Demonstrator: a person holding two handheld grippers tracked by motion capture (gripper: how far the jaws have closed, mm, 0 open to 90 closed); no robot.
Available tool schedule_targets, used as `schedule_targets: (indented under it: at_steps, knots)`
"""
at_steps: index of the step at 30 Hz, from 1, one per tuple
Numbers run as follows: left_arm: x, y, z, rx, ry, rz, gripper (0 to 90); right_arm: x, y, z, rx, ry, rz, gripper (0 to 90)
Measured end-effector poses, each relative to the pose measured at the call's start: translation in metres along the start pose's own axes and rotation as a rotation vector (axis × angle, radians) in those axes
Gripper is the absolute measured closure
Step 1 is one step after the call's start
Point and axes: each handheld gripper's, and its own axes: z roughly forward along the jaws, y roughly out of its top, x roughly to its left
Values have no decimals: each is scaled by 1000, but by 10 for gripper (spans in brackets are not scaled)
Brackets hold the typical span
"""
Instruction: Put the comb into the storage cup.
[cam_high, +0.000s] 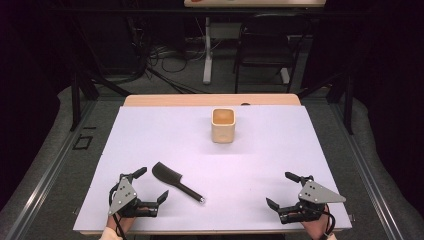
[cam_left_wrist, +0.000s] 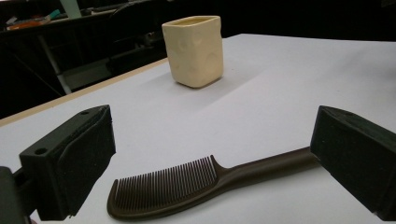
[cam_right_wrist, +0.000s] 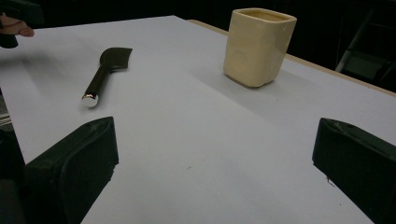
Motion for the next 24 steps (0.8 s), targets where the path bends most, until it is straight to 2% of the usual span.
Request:
schedule_targets:
  at_steps: [8,13,24]
  knots:
    - [-3,4,2,9,15,4,2,-1,0,1,2,2,-1,0]
    - [-7,8,7,20,5,7,2,-1,0,2,11,3,-3,0]
    - [-13,21,20,66,-5,-15,4,-1,0,3,13,2,-6,0]
